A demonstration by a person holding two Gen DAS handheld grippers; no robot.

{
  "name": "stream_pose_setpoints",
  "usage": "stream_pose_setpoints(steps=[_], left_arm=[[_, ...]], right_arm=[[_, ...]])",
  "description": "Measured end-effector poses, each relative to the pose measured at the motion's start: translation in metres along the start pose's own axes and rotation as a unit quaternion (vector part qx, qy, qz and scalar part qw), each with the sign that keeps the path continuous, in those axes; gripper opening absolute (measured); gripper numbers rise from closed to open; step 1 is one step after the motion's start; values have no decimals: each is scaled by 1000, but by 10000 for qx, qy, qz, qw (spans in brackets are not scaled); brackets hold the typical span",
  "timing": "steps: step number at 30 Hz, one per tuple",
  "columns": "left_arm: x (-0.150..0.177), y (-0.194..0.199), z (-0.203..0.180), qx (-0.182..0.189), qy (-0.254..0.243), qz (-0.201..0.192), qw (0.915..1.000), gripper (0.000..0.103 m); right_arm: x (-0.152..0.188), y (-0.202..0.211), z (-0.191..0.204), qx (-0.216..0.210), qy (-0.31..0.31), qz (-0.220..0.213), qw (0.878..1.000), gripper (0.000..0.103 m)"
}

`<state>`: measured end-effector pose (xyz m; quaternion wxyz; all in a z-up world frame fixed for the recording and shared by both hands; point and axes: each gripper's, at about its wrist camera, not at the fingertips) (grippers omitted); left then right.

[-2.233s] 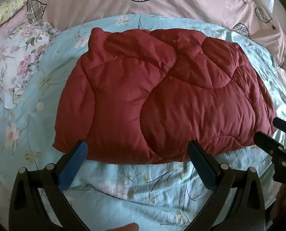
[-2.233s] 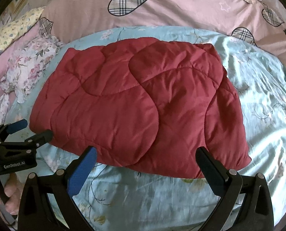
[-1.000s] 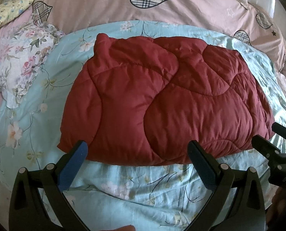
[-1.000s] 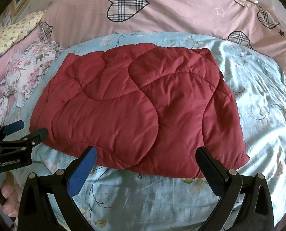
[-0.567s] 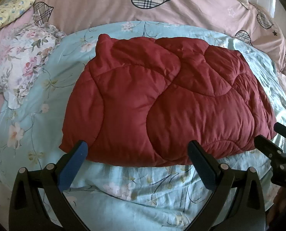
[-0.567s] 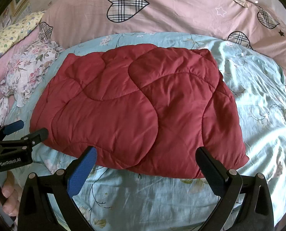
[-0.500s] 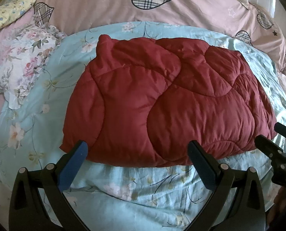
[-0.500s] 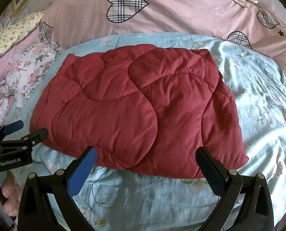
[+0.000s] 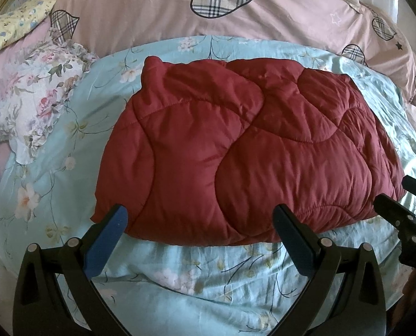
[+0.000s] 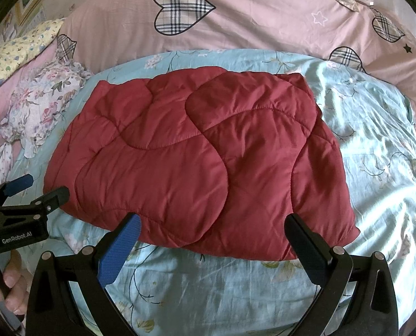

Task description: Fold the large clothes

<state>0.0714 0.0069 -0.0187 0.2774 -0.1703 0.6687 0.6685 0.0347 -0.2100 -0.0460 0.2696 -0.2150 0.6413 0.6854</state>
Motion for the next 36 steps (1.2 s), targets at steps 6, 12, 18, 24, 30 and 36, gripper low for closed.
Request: stream_pose_setpoints(steps=[6, 12, 18, 24, 30, 36], left_arm=[[0, 0, -1, -19, -2, -2, 10000, 103], [-1, -1, 2, -25, 37, -2, 10000, 103], [-1, -1, 2, -41, 35, -9, 10000, 103], [-1, -1, 1, -49, 19, 1, 10000, 103], [-1, -1, 0, -45, 20, 0, 10000, 103], [-2, -1, 1, -36, 31, 0, 10000, 103]], right_arm=[[-1, 0, 0, 6, -28, -4, 10000, 103], [-1, 0, 0, 4, -24, -2, 10000, 103], [-1, 0, 0, 6, -37, -4, 10000, 103], [-2, 1, 0, 10, -42, -9, 10000, 103], [-2, 0, 0, 3, -47, -6, 10000, 103], [-3, 0, -1, 0, -65, -22, 10000, 103]])
Point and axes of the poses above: each gripper's, at about its wrist camera, not at the fingertips, and y roughly against the way its jaws point, z to its left, x to its underside
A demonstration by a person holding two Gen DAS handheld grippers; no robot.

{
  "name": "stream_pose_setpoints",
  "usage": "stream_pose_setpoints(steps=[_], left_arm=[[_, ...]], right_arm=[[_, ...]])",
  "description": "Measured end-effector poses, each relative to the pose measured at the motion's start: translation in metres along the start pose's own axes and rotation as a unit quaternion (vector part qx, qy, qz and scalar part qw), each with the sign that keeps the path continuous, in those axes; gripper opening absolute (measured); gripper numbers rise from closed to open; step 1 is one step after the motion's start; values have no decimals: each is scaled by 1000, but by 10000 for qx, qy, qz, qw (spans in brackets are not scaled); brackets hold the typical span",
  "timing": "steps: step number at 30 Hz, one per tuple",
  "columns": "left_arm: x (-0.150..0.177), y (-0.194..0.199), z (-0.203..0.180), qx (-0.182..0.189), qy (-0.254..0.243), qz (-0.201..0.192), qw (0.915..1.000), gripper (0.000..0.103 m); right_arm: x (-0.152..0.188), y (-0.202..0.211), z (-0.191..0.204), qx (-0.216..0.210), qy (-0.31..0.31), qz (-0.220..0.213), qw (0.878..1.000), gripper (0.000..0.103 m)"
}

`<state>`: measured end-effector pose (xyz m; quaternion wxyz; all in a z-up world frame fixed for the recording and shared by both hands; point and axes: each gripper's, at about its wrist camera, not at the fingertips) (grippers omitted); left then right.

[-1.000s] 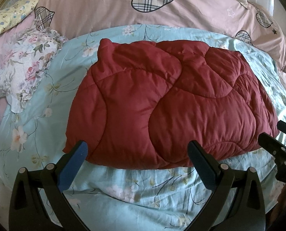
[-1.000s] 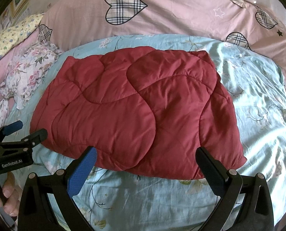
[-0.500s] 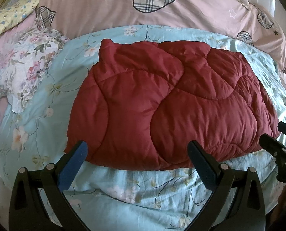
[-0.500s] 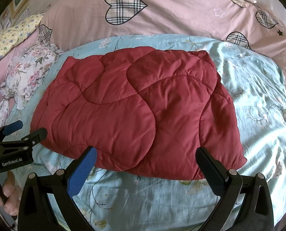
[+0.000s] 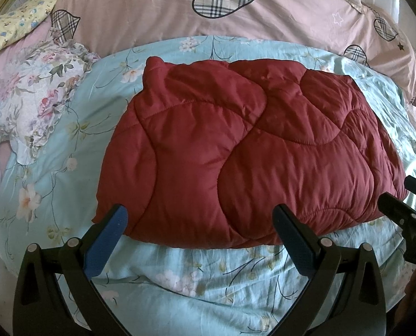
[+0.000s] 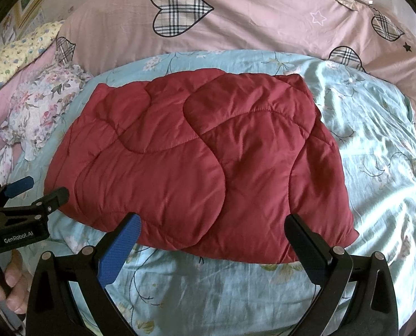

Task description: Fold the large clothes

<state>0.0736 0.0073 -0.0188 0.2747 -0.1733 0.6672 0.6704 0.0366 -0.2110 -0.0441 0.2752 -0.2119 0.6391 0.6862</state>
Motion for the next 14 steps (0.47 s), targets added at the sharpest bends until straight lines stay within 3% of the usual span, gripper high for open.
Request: stream_pose_setpoints(steps=[14], left_arm=[[-5, -5, 4, 118, 77, -36, 9999, 103]], right_arm=[[-4, -6, -7, -39, -56, 17, 10000, 103]])
Point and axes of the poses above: each gripper's, at about its wrist camera, not at the fingertips, and y roughly against the way its jaws point, z to its left, x to its underside
